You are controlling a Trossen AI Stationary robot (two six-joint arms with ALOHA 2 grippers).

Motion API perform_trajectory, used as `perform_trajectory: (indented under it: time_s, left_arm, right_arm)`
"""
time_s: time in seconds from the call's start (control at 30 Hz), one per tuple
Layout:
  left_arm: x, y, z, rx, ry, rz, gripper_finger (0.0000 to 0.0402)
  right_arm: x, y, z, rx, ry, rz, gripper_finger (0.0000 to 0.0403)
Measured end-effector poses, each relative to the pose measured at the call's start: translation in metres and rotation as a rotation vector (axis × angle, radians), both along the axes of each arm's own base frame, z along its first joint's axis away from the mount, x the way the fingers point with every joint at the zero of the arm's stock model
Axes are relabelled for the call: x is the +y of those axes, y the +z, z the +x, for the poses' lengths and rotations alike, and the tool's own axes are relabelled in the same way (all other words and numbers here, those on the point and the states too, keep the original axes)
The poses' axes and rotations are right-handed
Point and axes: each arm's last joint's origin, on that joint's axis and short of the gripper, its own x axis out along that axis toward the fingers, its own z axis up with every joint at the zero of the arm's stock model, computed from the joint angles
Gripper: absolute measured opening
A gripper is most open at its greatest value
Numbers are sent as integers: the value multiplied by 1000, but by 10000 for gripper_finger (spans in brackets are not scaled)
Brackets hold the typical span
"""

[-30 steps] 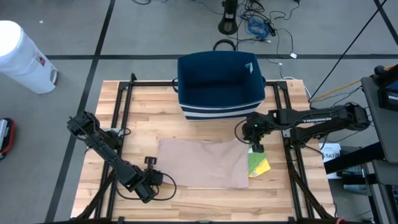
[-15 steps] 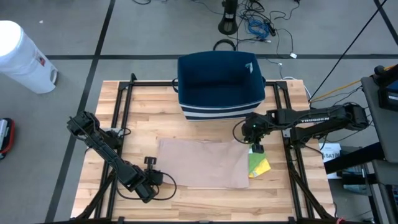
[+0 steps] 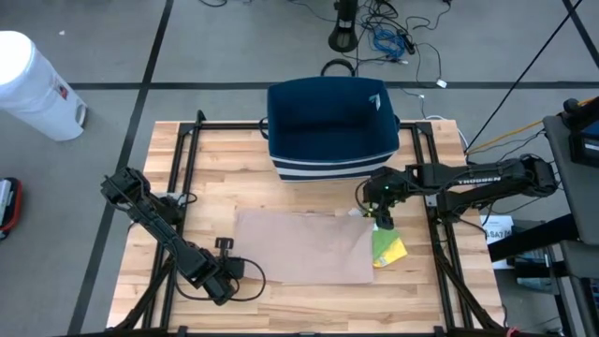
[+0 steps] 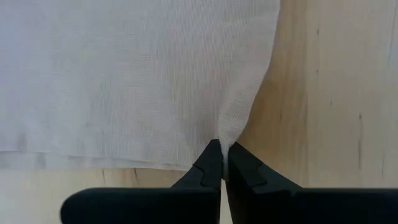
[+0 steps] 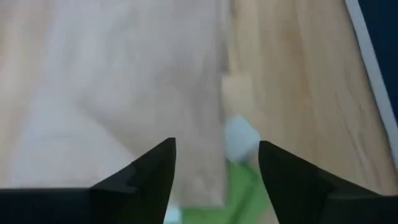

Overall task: Fold towel
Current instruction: Fold the light brown towel

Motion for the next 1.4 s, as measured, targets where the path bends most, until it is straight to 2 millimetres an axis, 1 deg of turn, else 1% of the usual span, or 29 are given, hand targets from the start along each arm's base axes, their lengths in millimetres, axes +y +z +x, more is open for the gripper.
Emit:
perform_trajectory:
  time_s: [0.07, 0.2, 0.27, 0.4, 0.57, 0.67, 0.83, 1.03, 1.17, 1.23, 1.4]
  left_arm:
    - [0, 0, 0, 0, 13, -4, 6]
    - [-1, 0, 0, -7, 28, -14, 13]
    - [-3, 0, 1, -23, 32, -32, 28]
    - [-5, 1, 3, -42, 33, -53, 72]
    - [-7, 1, 3, -58, 43, -68, 119]
    - [-9, 1, 2, -60, 54, -75, 140]
    - [-9, 1, 3, -65, 88, -88, 165]
    - [-16, 4, 9, -134, 77, -164, 172]
    - [-18, 5, 12, -168, 78, -188, 172]
    - [-18, 5, 13, -199, 87, -162, 172]
    - [-11, 7, 17, -335, 140, -27, 172]
  right_arm:
    - [3, 4, 5, -65, 25, 27, 222]
    - [14, 12, 15, -193, 97, 53, 220]
    - [19, 13, 20, -231, 121, 54, 216]
    - [25, 13, 31, -299, 153, 52, 213]
    - [33, 10, 47, -382, 187, 50, 213]
    - [38, 3, 58, -405, 214, 45, 212]
    - [45, -17, 76, -407, 244, 38, 212]
    - [52, -39, 99, -479, 284, 17, 212]
    - [59, -52, 112, -571, 367, -20, 212]
    - [62, -58, 117, -600, 391, -39, 212]
    - [65, -69, 135, -582, 439, -63, 212]
